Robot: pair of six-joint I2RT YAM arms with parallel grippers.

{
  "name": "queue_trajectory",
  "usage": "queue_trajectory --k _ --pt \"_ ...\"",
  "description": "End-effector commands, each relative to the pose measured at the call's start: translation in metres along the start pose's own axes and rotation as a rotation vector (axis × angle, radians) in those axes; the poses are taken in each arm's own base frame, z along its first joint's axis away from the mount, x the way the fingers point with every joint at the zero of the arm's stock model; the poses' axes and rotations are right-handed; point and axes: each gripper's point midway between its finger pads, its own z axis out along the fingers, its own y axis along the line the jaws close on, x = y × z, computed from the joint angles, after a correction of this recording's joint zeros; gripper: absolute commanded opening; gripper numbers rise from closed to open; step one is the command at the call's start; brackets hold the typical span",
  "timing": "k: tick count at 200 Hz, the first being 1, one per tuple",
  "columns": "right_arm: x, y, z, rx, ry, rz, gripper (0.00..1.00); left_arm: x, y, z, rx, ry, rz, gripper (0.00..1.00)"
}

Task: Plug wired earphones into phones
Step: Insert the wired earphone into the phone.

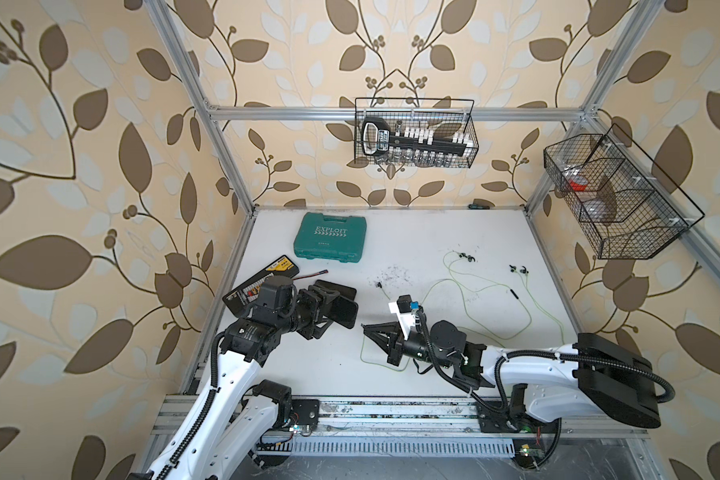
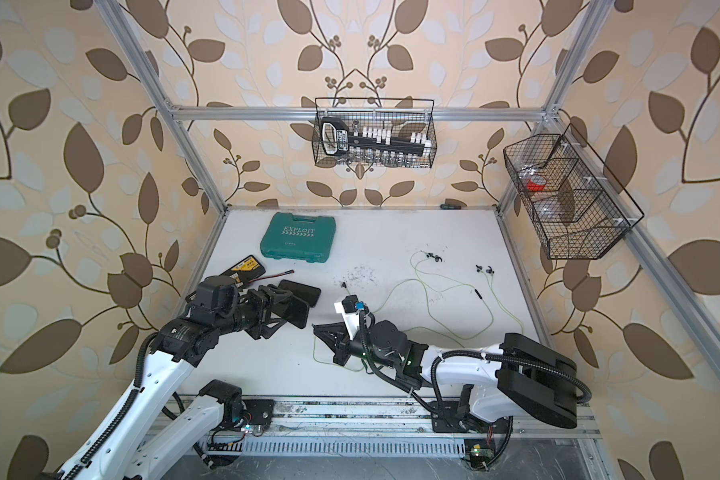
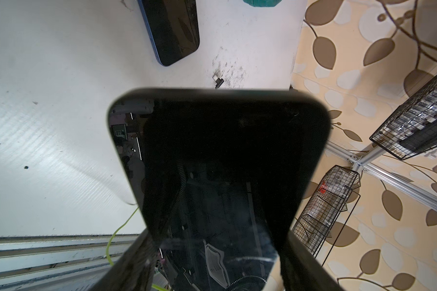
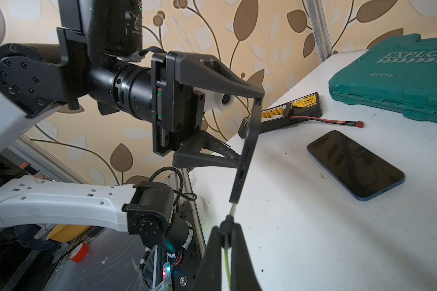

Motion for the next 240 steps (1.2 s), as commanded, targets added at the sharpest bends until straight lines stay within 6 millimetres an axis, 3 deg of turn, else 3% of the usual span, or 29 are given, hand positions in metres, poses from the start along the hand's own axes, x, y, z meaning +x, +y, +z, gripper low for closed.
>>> queue_trajectory --k 1,103,185,240 --pt "-0.012 0.009 0.008 -0.029 -0.019 -0.027 0.0 0.015 -0.026 -0.012 0.093 0.044 0.073 0.67" --pt "-0.013 0.01 0.02 -0.028 -0.009 -0.041 0.0 0.021 -0.027 -0.018 0.115 0.063 0.078 0.67" --pt "-0.021 0.009 0.006 -0.003 -0.028 -0.067 0.0 0.019 -0.025 -0.015 0.106 0.06 0.077 0.67" --pt "-0.022 0.007 0.007 0.009 -0.031 -0.055 0.0 0.02 -0.028 -0.016 0.113 0.064 0.083 0.67"
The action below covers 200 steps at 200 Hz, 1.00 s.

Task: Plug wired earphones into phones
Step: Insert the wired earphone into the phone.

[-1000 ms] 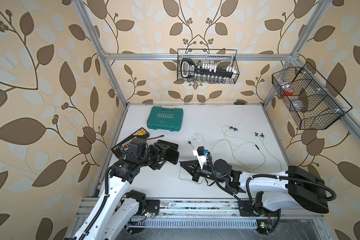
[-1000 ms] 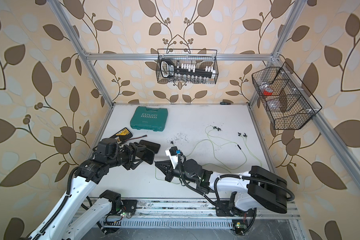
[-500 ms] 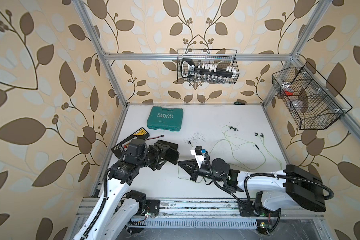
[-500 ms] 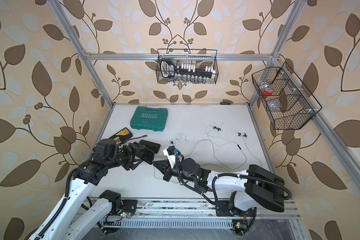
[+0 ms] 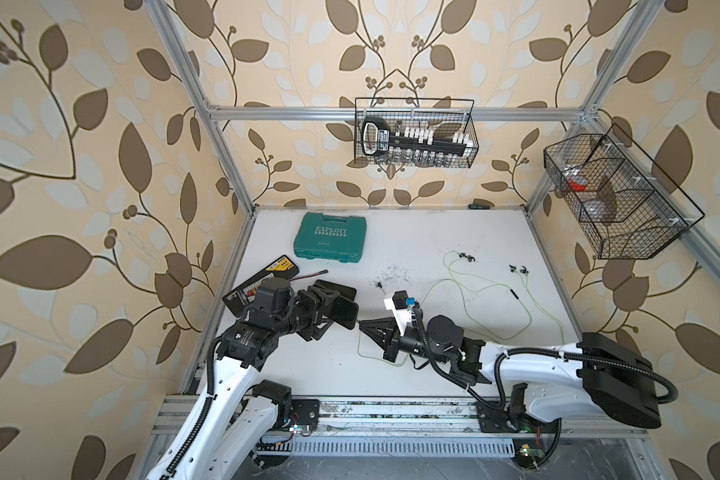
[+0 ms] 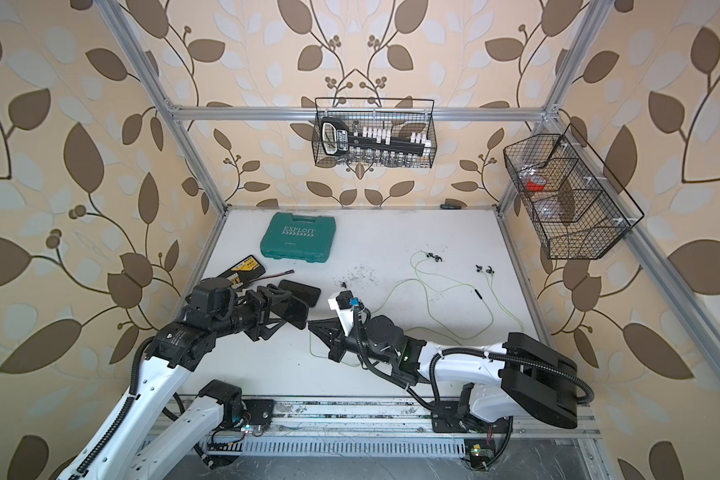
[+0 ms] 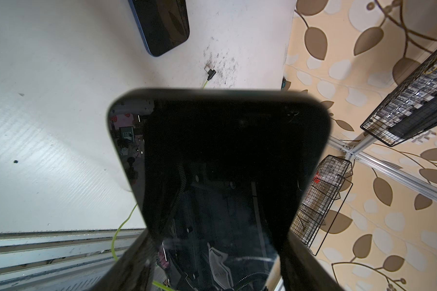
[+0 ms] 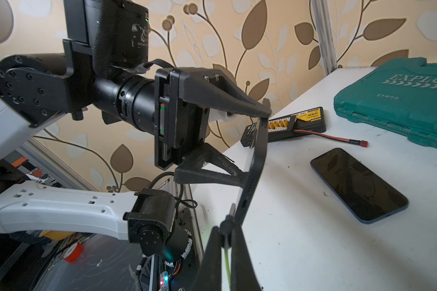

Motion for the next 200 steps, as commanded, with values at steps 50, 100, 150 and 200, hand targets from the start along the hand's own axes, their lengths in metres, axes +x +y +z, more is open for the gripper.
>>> queue_trajectory --k 50,100,150,200 --pt "-0.0072 -0.003 0.0017 0.02 -0.024 0.002 0.0 0.0139 -0.0241 -0.0077 0.082 0.051 0.06 0.67" --pt "-0.0064 -0.004 0.0047 0.024 -0.021 0.006 0.0 0.0144 -0.0231 -0.0065 0.086 0.058 0.052 0.68" --pt "-0.0052 -0.0066 0.0066 0.031 -0.02 0.011 0.0 0.016 -0.0239 -0.0091 0.094 0.06 0.056 0.67" --pt "-0.0066 -0.0013 0.0094 0.006 -0.018 0.02 0.0 0.0176 -0.0263 -0.0115 0.103 0.061 0.062 0.67"
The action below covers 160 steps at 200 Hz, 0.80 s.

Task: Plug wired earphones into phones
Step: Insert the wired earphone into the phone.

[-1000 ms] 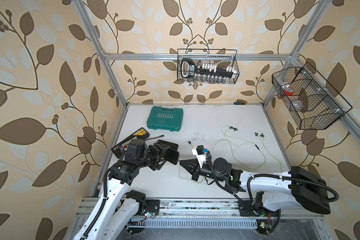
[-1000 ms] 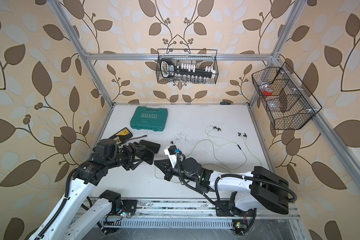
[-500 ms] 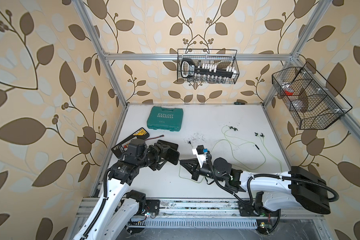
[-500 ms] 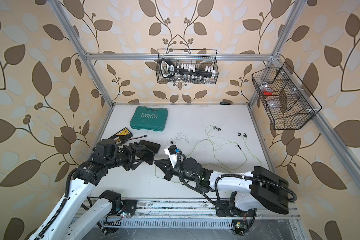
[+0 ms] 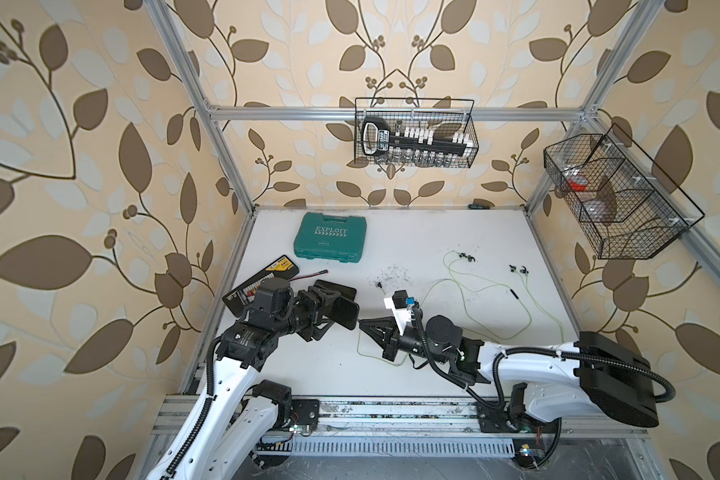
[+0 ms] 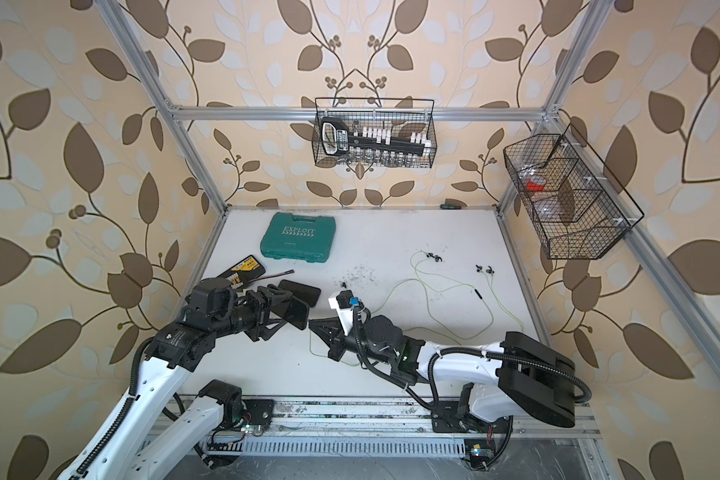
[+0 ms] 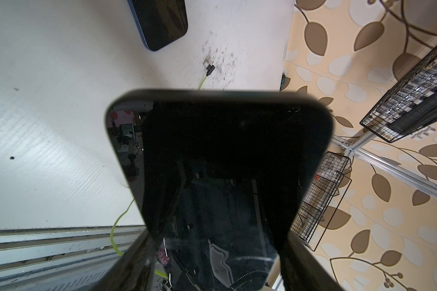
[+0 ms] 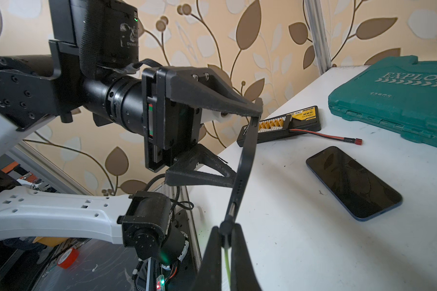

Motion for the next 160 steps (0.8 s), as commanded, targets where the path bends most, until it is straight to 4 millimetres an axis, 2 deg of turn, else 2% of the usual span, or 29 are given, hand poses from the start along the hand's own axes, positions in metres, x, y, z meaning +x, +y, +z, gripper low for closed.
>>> queue_trajectory --k 1,114,160 --pt "-0.007 0.004 0.008 -0.013 -0.012 0.011 0.0 0.014 -0.025 -0.01 0.095 0.044 0.061 0.67" --pt "-0.006 0.001 0.021 0.005 0.039 0.091 0.0 0.015 -0.026 -0.009 0.097 0.049 0.091 0.67" --pt "-0.017 -0.002 0.027 0.035 0.004 0.095 0.0 0.015 -0.026 -0.011 0.109 0.045 0.082 0.67"
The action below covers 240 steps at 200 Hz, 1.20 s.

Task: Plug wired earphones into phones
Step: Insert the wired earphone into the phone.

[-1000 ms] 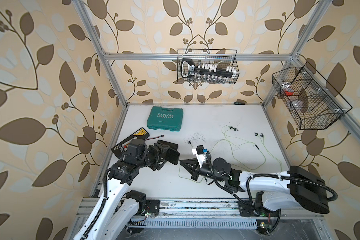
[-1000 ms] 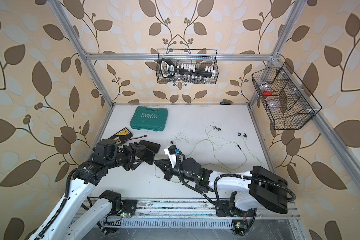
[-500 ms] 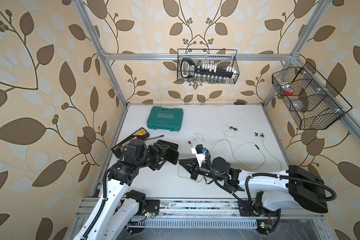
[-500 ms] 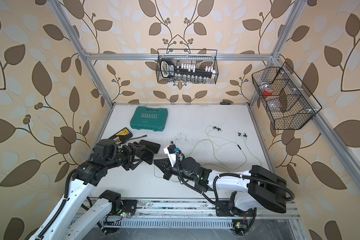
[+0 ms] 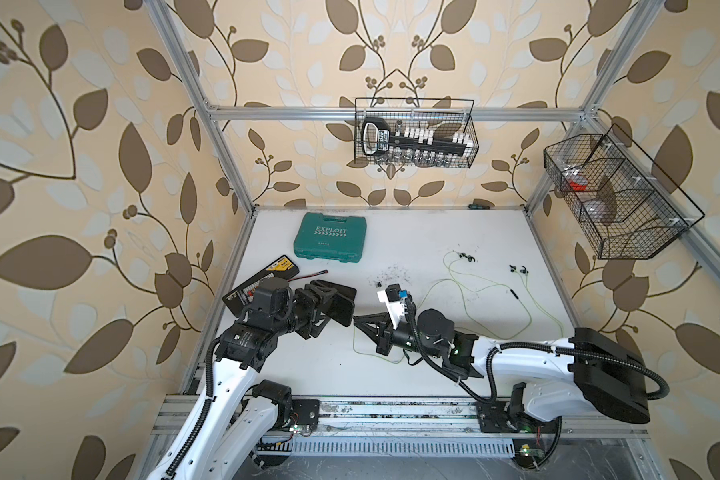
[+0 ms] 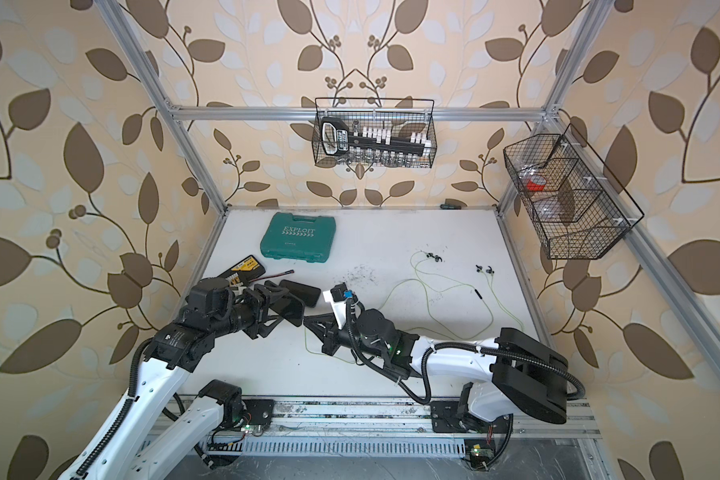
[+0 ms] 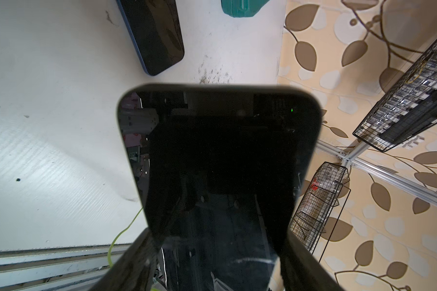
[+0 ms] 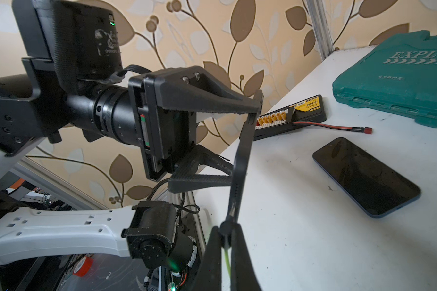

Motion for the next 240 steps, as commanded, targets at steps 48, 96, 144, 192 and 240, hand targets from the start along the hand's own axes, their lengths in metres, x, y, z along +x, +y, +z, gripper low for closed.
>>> queue_trajectory --k 48,96,144,192,240 --pt "-0.011 -0.008 0.017 0.071 -0.02 -0.005 0.0 0.024 -0.02 -0.009 0.088 0.112 0.049 0.67" --pt "-0.014 -0.017 0.018 0.12 -0.034 -0.002 0.0 0.023 -0.017 -0.007 0.082 0.109 0.039 0.67" --pt "-0.016 -0.004 0.029 0.049 -0.04 0.011 0.0 0.025 -0.018 -0.01 0.092 0.113 0.041 0.67" --pt "-0.013 -0.028 0.022 0.166 -0.054 0.05 0.12 0.008 -0.004 -0.008 0.028 0.015 0.054 0.65" --pt "0.001 -0.053 -0.006 0.282 -0.03 0.086 0.49 -0.036 0.04 0.007 -0.144 -0.191 -0.031 0.65"
